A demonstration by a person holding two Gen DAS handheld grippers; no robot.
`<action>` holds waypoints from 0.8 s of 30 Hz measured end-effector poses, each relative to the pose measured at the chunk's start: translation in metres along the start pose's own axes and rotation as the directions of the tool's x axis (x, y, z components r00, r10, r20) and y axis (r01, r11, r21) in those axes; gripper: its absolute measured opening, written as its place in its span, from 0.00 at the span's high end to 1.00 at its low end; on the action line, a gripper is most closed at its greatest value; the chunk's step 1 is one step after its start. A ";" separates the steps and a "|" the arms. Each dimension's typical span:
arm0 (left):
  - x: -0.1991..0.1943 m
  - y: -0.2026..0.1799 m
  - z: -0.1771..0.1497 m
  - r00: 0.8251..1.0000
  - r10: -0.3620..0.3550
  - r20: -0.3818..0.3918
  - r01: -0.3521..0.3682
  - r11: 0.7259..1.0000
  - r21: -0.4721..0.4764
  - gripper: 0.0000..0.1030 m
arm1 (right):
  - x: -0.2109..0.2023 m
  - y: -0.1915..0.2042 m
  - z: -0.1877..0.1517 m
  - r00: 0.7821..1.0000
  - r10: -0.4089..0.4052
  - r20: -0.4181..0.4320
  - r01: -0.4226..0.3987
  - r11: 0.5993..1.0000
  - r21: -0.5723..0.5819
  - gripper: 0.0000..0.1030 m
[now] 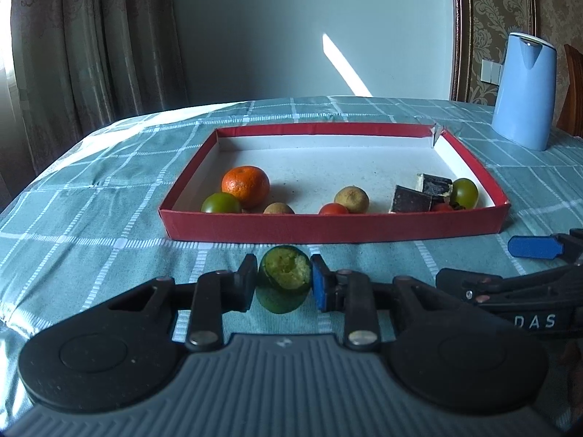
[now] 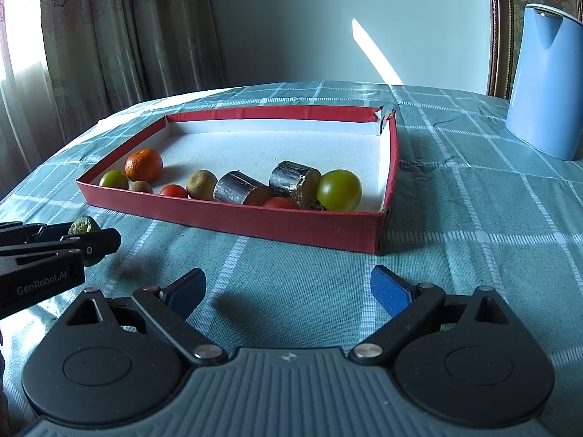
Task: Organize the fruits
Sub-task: 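Carry the cucumber piece into the tray with the left gripper and release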
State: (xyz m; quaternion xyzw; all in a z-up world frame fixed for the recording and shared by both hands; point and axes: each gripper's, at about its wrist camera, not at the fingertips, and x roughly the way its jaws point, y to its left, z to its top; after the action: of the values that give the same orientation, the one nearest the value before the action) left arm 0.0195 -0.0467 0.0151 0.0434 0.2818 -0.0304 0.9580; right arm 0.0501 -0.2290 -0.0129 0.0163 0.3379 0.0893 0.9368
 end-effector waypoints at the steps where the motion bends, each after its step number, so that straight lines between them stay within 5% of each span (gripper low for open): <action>1: 0.000 -0.001 0.003 1.000 0.004 0.008 -0.004 1.000 0.005 0.72 | 0.000 0.000 0.000 1.000 0.001 0.000 -0.001 1.000 0.001 0.05; 14: 0.037 -0.010 0.042 0.996 0.067 0.061 -0.069 0.997 0.039 0.72 | -0.001 -0.001 0.000 1.000 0.009 0.004 -0.009 1.000 0.012 0.05; 24: 0.076 -0.006 0.061 0.998 0.046 0.036 -0.046 0.999 0.007 0.70 | -0.001 0.000 0.000 1.000 0.007 0.001 -0.007 1.000 0.006 0.04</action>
State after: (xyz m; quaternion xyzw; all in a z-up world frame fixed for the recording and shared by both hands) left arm 0.1152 -0.0618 0.0243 0.0532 0.2636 -0.0102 0.9631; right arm 0.0496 -0.2286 -0.0122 0.0201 0.3374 0.0916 0.9367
